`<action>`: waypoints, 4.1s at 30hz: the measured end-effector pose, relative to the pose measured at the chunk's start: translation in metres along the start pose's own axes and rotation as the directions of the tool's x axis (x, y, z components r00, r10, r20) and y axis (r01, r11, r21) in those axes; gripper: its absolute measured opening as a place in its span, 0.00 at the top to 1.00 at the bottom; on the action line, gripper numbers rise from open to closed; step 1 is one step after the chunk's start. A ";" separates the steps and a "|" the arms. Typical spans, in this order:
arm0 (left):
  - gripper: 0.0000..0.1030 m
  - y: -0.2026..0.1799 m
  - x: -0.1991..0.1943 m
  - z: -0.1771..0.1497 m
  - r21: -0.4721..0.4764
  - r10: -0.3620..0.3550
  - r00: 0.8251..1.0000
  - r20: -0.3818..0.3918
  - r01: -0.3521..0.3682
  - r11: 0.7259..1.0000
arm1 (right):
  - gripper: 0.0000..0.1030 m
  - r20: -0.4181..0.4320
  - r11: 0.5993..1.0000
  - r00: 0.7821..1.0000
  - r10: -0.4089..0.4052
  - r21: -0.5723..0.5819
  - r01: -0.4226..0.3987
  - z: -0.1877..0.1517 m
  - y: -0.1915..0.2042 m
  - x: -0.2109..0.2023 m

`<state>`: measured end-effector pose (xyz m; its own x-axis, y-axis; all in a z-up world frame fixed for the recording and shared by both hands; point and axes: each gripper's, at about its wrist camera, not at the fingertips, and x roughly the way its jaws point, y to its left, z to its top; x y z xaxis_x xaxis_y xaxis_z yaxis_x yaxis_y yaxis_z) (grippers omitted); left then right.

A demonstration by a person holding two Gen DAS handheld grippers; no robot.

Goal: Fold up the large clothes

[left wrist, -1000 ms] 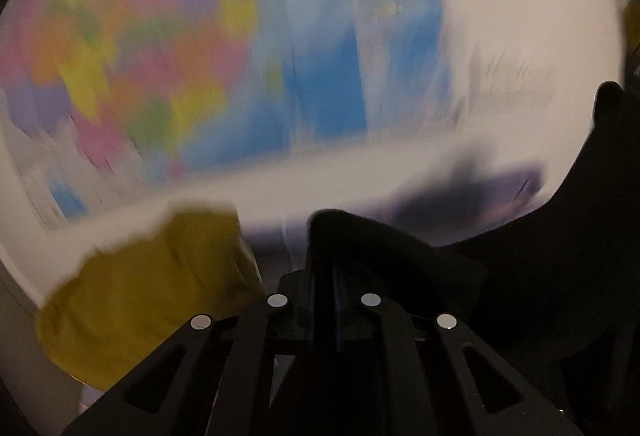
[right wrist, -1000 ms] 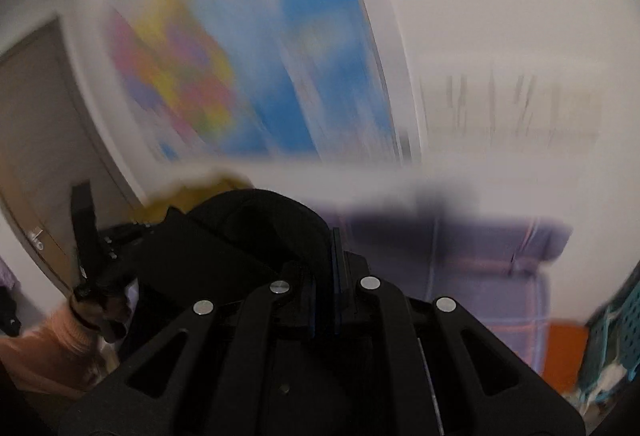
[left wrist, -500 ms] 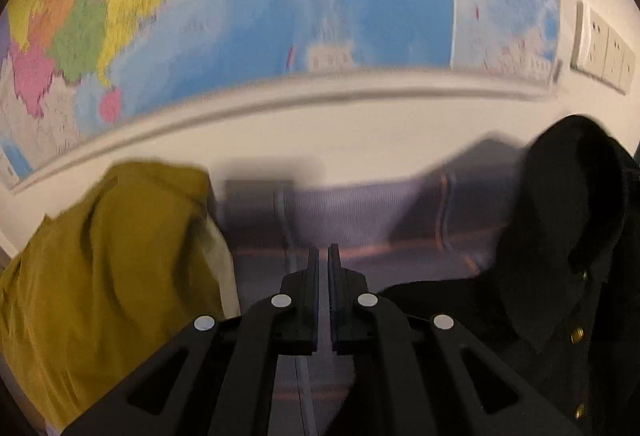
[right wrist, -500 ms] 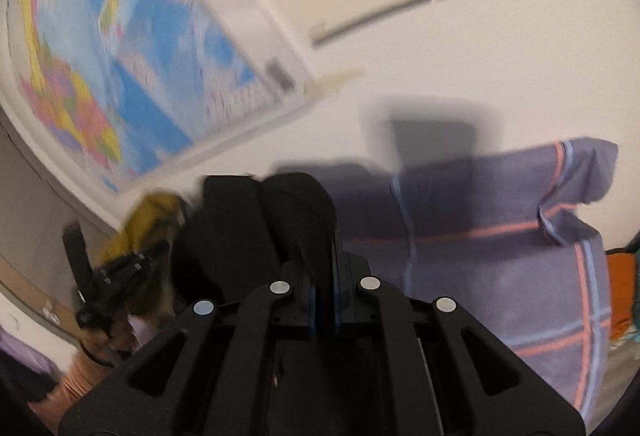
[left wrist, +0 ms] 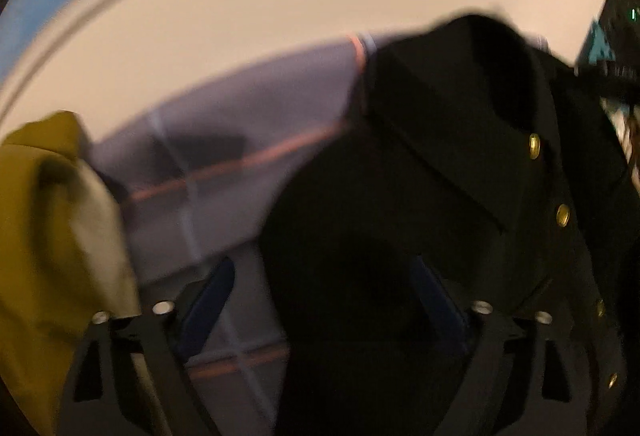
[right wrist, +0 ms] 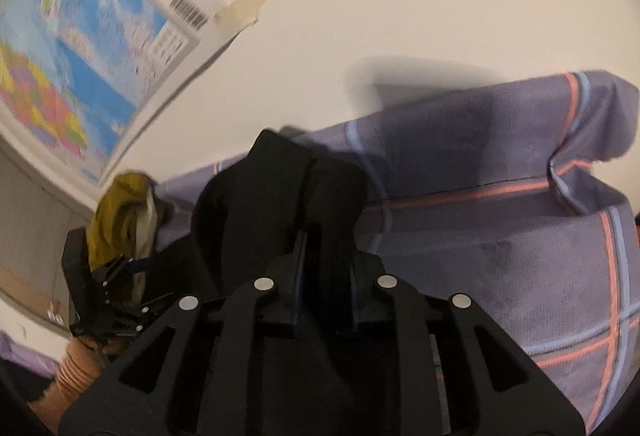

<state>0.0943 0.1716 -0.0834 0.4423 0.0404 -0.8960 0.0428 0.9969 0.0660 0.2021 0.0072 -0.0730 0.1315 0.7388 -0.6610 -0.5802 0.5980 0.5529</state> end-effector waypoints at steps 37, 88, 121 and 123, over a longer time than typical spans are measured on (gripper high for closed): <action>0.29 -0.048 -0.095 -0.089 0.049 0.188 0.951 0.245 -0.206 0.977 | 0.96 -0.005 0.984 0.992 -0.127 -0.123 0.125 -0.227 -0.015 -0.185; 0.19 -0.081 -0.177 -0.285 0.066 -0.316 0.934 0.165 0.309 0.949 | 0.16 0.141 0.995 0.986 -0.094 -0.001 0.095 -0.350 -0.001 -0.222; 0.38 -0.062 -0.197 -0.273 0.015 -0.191 0.960 0.205 0.192 0.981 | 0.44 0.110 0.972 0.993 -0.051 -0.225 0.075 -0.336 0.063 -0.205; 0.31 -0.063 -0.207 -0.269 0.031 -0.188 0.948 0.258 0.186 0.982 | 0.37 0.153 0.968 0.985 -0.081 -0.225 0.115 -0.322 0.061 -0.204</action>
<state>-0.2407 0.1187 -0.0200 0.6421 -0.1664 -0.7483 0.1518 0.9844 -0.0886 -0.1189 -0.2072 -0.0672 0.2993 0.7264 -0.6186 -0.7273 0.5934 0.3449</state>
